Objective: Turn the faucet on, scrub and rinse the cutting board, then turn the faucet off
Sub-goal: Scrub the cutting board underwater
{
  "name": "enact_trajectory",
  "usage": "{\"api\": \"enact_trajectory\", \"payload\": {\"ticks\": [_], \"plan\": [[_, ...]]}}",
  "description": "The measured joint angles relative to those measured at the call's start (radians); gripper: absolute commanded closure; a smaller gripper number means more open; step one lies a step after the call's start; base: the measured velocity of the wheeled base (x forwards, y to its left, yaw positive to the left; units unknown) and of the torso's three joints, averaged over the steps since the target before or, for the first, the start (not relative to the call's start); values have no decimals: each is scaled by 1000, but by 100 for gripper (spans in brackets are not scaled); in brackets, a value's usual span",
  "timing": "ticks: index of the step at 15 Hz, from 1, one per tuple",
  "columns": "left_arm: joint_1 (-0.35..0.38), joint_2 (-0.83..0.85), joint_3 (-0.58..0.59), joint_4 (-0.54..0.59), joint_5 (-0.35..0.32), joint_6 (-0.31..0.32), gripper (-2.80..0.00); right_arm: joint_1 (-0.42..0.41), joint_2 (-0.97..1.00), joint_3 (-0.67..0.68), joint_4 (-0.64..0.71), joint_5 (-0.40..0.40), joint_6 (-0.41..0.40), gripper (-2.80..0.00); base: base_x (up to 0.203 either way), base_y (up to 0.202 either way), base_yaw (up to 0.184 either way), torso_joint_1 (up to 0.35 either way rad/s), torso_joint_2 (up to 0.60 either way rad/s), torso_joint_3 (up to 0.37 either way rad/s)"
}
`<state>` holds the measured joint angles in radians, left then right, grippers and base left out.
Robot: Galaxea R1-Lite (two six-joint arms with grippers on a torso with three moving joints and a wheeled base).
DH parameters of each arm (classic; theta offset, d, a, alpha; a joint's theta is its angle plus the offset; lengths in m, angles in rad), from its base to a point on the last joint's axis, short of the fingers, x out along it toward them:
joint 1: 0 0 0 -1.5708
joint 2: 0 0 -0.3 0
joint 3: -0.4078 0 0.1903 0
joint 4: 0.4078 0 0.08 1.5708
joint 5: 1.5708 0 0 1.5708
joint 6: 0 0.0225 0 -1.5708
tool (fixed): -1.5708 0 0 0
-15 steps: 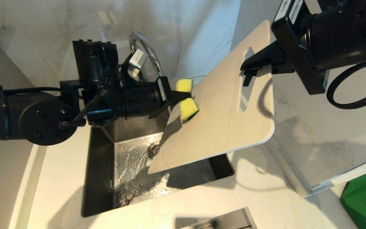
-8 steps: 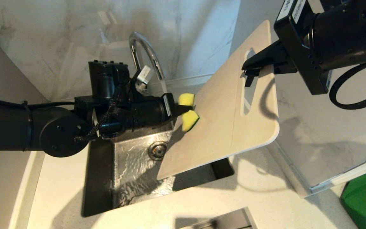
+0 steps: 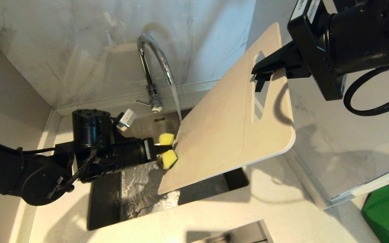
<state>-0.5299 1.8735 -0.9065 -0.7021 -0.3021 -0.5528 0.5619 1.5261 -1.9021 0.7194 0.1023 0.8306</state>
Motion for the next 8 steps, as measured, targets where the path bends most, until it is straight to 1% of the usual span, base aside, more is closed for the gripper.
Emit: {"api": "enact_trajectory", "payload": {"ticks": [2,4,6,8], "plan": [[37,-36,105,-60,-1,0,0,0,3,0,-1,0,0,0,0,0,0,0,0,0],[50,-74,134,-75,-5,0,0,1,3,-1,0,0,0,0,0,0,0,0,0,0],[53,-108,67,-33,-7,0,0,1,-1,-1,11,8,0,0,0,0,0,0,0,0],[51,-126,-67,59,-10,-1,0,2,-6,0,14,35,1,0,0,0,0,0,0,0]]}}
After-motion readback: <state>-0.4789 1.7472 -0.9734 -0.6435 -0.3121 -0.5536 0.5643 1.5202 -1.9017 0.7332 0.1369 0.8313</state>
